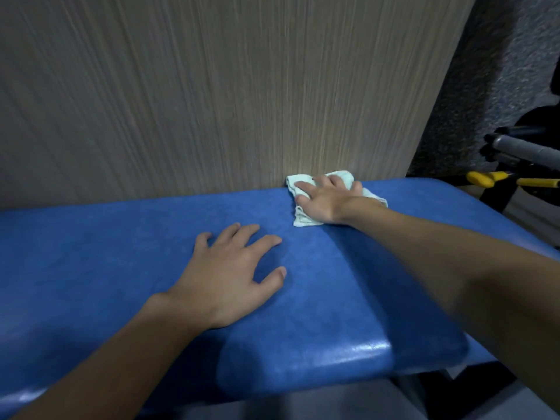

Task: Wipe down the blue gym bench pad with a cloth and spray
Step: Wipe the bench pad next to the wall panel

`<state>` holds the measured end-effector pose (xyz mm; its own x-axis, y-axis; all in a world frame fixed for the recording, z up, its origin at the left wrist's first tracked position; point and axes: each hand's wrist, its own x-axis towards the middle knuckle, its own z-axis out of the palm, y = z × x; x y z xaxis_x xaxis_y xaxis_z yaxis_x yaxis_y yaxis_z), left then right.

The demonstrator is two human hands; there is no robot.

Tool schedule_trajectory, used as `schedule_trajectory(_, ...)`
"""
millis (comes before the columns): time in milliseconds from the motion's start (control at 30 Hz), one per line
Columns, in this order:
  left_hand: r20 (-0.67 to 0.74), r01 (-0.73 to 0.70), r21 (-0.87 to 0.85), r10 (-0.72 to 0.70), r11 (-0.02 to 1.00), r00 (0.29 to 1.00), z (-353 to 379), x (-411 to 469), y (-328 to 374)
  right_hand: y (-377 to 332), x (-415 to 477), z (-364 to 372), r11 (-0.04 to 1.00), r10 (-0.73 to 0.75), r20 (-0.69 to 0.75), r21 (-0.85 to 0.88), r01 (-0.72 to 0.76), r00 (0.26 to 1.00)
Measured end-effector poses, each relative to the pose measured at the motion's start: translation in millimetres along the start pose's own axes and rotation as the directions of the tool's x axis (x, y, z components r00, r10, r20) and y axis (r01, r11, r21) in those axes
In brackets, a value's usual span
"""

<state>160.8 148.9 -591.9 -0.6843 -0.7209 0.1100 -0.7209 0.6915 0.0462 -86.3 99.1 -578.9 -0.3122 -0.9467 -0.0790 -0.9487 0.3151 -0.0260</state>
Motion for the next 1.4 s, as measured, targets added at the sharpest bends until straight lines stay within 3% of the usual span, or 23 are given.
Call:
schedule_trajectory(133, -0.010, -0.001, -0.010, 0.001, 1.000, 1.000, 0, 0, -1, 0, -29, 5, 0.999, -0.041, 0.002, -0.008, 0.041, 0.999)
schedule_trajectory(367, -0.013, -0.009, -0.024, 0.009, 1.000, 1.000, 1, -1, -1, 2, -190, 20, 0.963, -0.264, -0.027, -0.065, 0.262, 0.964)
schedule_trajectory(467, -0.016, -0.007, -0.029, 0.007, 1.000, 1.000, 1, 0, -1, 5, -221, 18, 0.956, -0.272, -0.024, -0.120, 0.267, 0.962)
schedule_trajectory(600, -0.019, -0.003, -0.030, 0.003, 1.000, 1.000, 1, 0, 0, -1, -181, 13, 0.981, -0.187, 0.010, -0.052, 0.188, 0.982)
schedule_trajectory(700, -0.021, 0.000, -0.030, -0.001, 1.000, 1.000, 1, 0, 0, -5, -107, 10, 0.993, -0.117, -0.051, 0.001, 0.117, 0.992)
schedule_trajectory(833, -0.008, 0.008, -0.043, -0.008, 0.999, 1.000, 1, -1, -1, -10, -15, 1, 1.000, 0.001, -0.012, 0.011, -0.001, 1.000)
schedule_trajectory(967, -0.030, 0.013, -0.054, -0.015, 0.998, 0.999, 1, -1, -1, -15, 0, 1, 0.999, 0.034, -0.013, 0.009, -0.034, 0.999)
schedule_trajectory(1233, -0.038, 0.000, -0.053, -0.002, 0.999, 0.999, 1, -1, -1, -9, -156, 15, 0.981, -0.186, -0.012, -0.066, 0.185, 0.983)
schedule_trajectory(1400, -0.037, -0.010, -0.048, 0.008, 0.999, 0.999, -1, -2, 0, -1, -226, 28, 0.955, -0.282, -0.113, -0.131, 0.267, 0.953)
